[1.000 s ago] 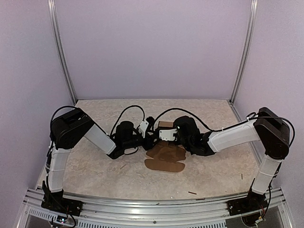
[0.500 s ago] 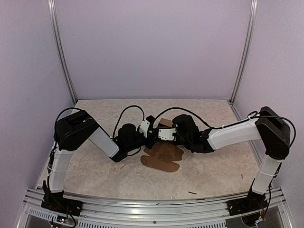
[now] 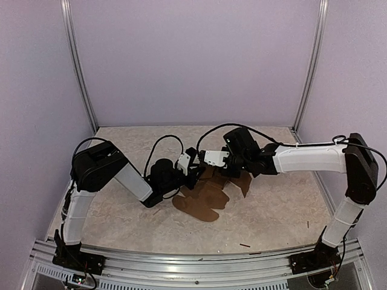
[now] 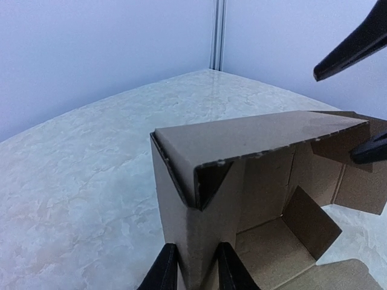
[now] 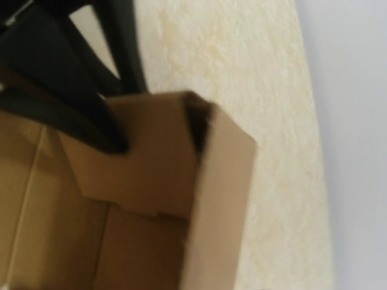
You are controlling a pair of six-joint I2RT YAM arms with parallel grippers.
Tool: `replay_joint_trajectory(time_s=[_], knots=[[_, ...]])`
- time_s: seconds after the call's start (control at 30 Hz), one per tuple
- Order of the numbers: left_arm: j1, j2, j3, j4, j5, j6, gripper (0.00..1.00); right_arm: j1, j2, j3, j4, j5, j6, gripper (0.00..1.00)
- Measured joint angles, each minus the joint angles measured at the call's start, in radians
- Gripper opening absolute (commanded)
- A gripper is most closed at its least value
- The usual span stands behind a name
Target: Fold the paper box
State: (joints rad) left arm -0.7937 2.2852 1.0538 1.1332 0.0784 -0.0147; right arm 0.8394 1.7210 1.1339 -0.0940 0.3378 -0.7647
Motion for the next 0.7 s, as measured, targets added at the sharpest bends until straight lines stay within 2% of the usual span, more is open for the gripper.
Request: replay_joint_trajectory(time_s=[0.27,0.43,0.57,0.63,0.7], knots=[[0.0,0.009,0.0,0.013,0.0,-0.003,0.23,-0.108,-0.063,0.09,-0.228,-0.304,0.068,0.51],[0.001,0.009,-0.001,0.023,0.014,-0.004,0.24,-0.214,-0.049,0.251,-0.352,-0.508,0.156,0.58],[0.002,0.009,-0.001,0.027,0.029,-0.005,0.24,-0.294,0.07,0.456,-0.414,-0.637,0.242,0.63],[0.003,0.011,-0.001,0.027,0.034,-0.005,0.24,-0.332,0.166,0.555,-0.455,-0.713,0.285,0.73],[0.006,0.013,-0.001,0.026,0.041,-0.006,0.24,-0.363,0.264,0.626,-0.504,-0.791,0.321,0.75]])
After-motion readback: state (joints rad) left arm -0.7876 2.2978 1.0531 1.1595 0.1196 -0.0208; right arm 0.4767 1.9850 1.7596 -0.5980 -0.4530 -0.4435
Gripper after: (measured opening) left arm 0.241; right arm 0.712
